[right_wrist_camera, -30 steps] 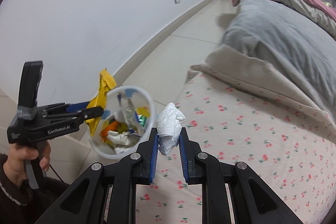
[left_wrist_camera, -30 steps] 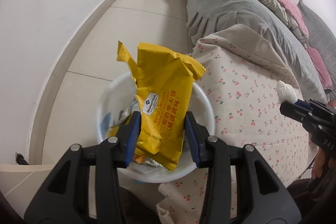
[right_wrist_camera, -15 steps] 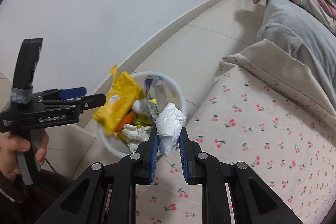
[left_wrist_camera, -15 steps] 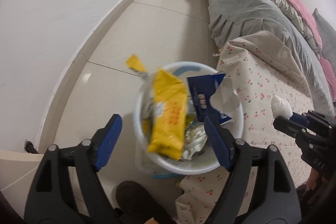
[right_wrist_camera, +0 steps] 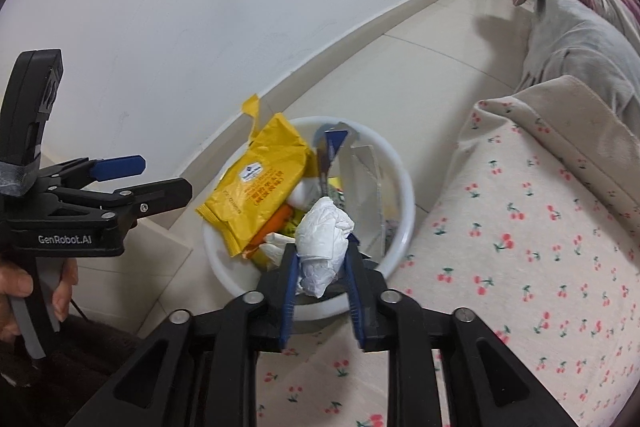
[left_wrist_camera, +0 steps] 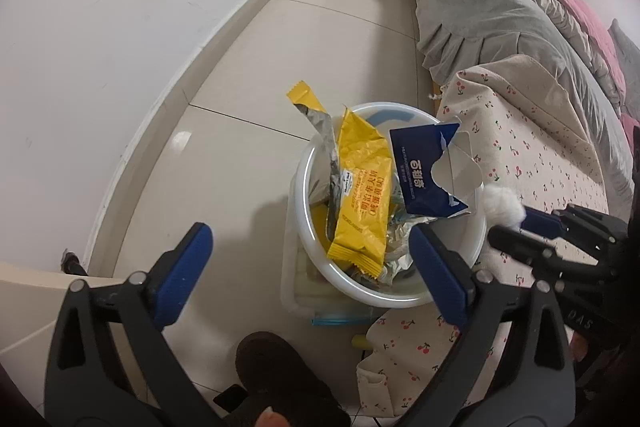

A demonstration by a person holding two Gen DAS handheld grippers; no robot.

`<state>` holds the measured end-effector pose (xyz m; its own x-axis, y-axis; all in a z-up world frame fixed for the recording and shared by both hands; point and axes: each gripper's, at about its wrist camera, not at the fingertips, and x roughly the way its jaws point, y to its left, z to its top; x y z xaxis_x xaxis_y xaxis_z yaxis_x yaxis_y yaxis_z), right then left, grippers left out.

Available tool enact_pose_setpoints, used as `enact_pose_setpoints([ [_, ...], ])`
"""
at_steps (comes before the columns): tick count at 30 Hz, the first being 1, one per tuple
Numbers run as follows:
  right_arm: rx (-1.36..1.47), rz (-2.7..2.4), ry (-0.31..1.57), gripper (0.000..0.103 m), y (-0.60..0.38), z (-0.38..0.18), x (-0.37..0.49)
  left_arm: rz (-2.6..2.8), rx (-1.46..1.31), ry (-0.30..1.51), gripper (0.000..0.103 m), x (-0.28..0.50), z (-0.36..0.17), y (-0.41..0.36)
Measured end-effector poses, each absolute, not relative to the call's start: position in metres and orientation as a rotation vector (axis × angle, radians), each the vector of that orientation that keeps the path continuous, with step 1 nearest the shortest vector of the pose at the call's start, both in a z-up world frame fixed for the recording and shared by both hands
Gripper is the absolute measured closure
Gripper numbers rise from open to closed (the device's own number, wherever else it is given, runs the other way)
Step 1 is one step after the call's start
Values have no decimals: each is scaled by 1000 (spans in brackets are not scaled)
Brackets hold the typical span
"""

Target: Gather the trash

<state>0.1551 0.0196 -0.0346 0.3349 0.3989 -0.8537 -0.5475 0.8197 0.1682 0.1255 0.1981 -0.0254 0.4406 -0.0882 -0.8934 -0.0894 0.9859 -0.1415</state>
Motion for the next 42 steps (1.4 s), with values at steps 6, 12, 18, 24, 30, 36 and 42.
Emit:
enact_pose_setpoints([
  [6,-125,589,1025,37,14,-26,155,-21,-143,1117,3,122,-22,193],
  [12,-106,537,970,37,-5,-1,145,-34,-139,1107,3,111,-16,187],
  [18,-39,371,1001,27,-54,29,118,-44,-85,1099,3,94,-5,167],
  [24,6,219,956,17,-104,52,65,-28,-79,1042,3,68,20,144],
  [30,9,92,833,13,-142,58,7,-55,-14,999,3,32,32,98],
  [36,40,-102,742,12,-181,39,-34,-77,-8,963,2,12,29,73],
  [42,97,-171,737,12,-206,28,-41,-53,21,907,3,4,32,56],
])
